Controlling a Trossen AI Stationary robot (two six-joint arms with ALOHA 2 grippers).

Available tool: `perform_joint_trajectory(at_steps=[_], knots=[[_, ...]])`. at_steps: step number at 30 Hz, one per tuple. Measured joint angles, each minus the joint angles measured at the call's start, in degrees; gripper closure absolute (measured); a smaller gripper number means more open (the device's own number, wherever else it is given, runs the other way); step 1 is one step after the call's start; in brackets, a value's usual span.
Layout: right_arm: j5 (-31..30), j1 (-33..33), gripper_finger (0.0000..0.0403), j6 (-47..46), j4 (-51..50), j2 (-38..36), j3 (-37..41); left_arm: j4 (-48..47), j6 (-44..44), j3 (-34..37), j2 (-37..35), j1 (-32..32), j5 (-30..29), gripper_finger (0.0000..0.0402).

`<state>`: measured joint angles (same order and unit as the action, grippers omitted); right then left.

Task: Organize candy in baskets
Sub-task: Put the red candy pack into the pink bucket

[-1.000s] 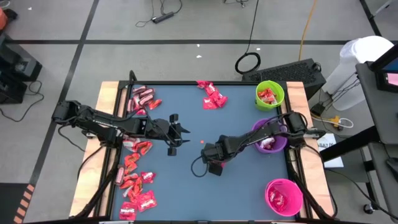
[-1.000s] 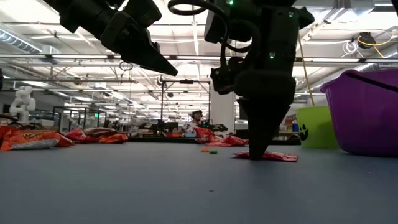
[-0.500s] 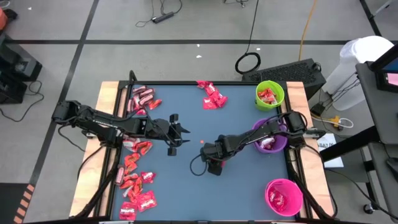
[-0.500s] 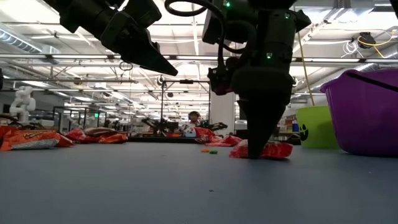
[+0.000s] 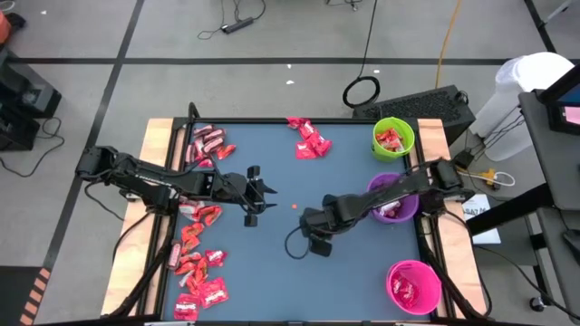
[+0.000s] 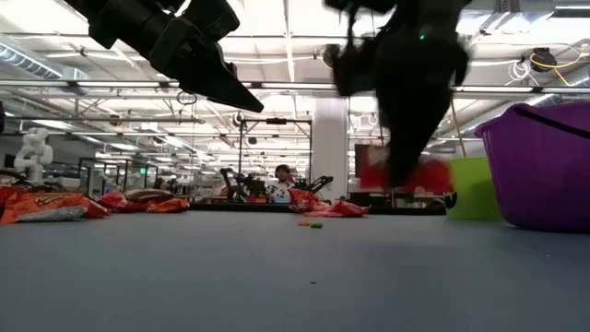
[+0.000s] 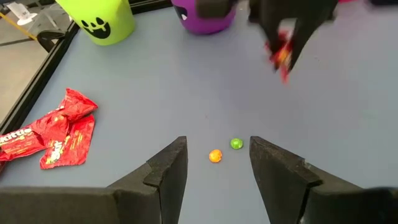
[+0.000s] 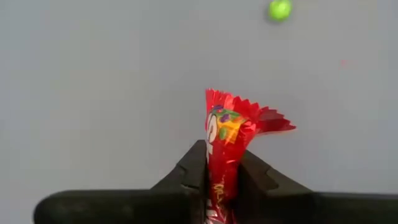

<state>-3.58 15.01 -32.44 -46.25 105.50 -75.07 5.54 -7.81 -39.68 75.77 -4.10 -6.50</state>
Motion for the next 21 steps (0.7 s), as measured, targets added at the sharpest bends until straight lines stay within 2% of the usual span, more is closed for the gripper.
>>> perform_joint_trajectory(at_steps=[9, 14, 21], knots=[[4.63, 6.83, 0.0357, -12.82, -7.64, -12.04, -0.07, 0.2, -0.02, 0.0, 0.0, 0.0, 0.0, 0.0222], [8.22, 13.26, 0.036, -25.81, -12.47, -18.12, -0.07, 0.55, -0.04, 0.0, 0.0, 0.0, 0.0, 0.0222], [6.35, 24.86, 0.0352, -45.57, -22.58, -23.68, -0.13, 0.52, -0.09, 0.0, 0.0, -0.02, 0.0, 0.0222]])
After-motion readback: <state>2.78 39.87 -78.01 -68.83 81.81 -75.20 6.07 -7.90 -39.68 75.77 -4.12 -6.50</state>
